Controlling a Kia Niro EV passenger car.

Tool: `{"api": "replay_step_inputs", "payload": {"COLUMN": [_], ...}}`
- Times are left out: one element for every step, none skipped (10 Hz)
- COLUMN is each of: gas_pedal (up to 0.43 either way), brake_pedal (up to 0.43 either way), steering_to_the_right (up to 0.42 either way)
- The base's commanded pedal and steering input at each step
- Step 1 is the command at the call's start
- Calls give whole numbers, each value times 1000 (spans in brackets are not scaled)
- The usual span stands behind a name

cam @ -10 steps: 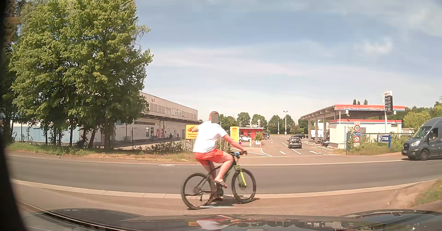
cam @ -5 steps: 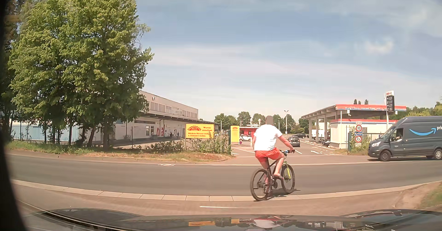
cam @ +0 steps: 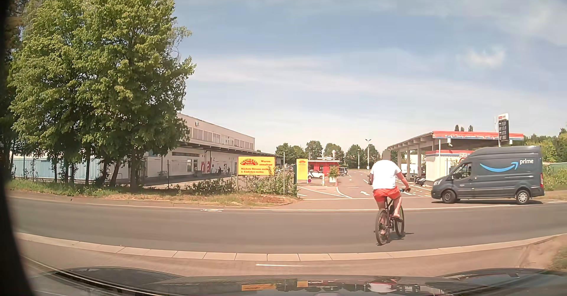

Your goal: Follow the waypoints while adhering to traffic rules and regulations

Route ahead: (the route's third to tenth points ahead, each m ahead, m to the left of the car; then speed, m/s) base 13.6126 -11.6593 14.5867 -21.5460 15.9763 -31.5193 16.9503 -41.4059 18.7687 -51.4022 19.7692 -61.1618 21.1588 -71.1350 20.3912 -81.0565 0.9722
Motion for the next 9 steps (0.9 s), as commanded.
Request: {"api": "replay_step_inputs", "payload": {"gas_pedal": [98, 98, 110, 110, 110, 118, 118, 118, 118], "brake_pedal": [0, 0, 0, 0, 0, 0, 0, 0, 0], "steering_to_the_right": [-21, -18, -13, -6, -3, -1, -1, 0, 1]}}
